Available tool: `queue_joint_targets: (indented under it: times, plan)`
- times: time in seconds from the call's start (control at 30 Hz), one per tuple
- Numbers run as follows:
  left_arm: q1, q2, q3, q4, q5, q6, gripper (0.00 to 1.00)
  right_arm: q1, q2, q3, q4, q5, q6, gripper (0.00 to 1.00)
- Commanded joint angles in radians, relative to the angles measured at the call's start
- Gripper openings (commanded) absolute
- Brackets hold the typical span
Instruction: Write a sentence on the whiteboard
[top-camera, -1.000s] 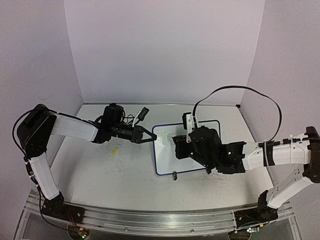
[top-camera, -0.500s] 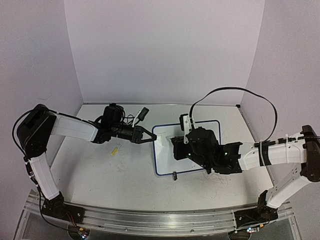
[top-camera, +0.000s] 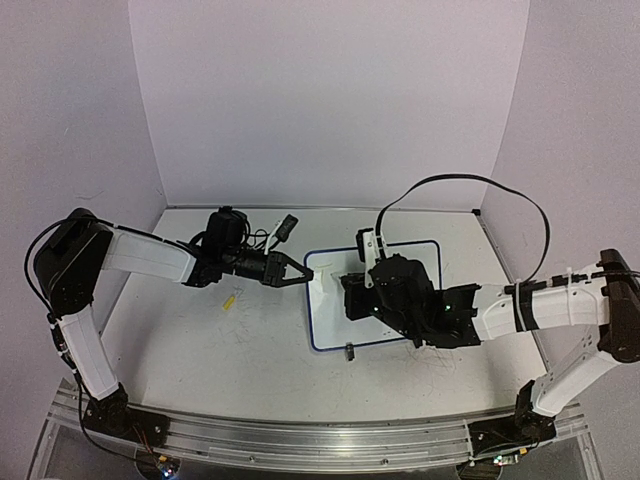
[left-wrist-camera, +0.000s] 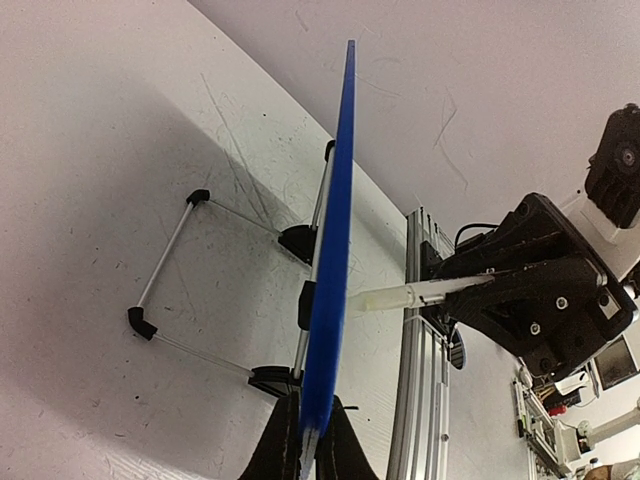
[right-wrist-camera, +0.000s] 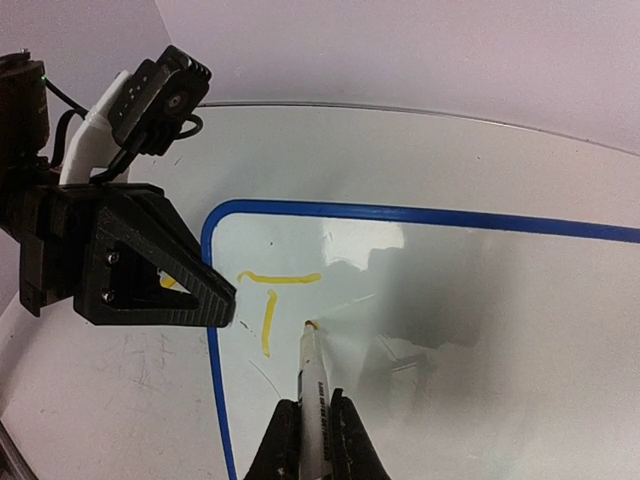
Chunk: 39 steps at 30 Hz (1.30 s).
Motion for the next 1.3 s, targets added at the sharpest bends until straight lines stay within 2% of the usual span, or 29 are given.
queue_joint_targets:
  times: [0.0,0.6,1.07,1.27]
  plan:
    - [-0.006,-0.044,-0.005,-0.003,0.027,-0.021,0.0,0.001,0.015,0.037,0.013,0.015,-0.01,0.0]
    - [-0.007,-0.039,-0.004,-0.003,0.029,-0.022,0.0,0.002,-0.005,-0.024,-0.03,-0.017,0.034,0.0]
    - [-0.009,-0.033,-0.004,-0.003,0.029,-0.022,0.0,-0.003,-0.06,-0.049,-0.061,0.065,0.054,0.0]
    - [-0.01,-0.034,-0.003,-0.002,0.03,-0.022,0.0,-0.007,-0.031,-0.008,-0.055,0.075,0.043,0.0]
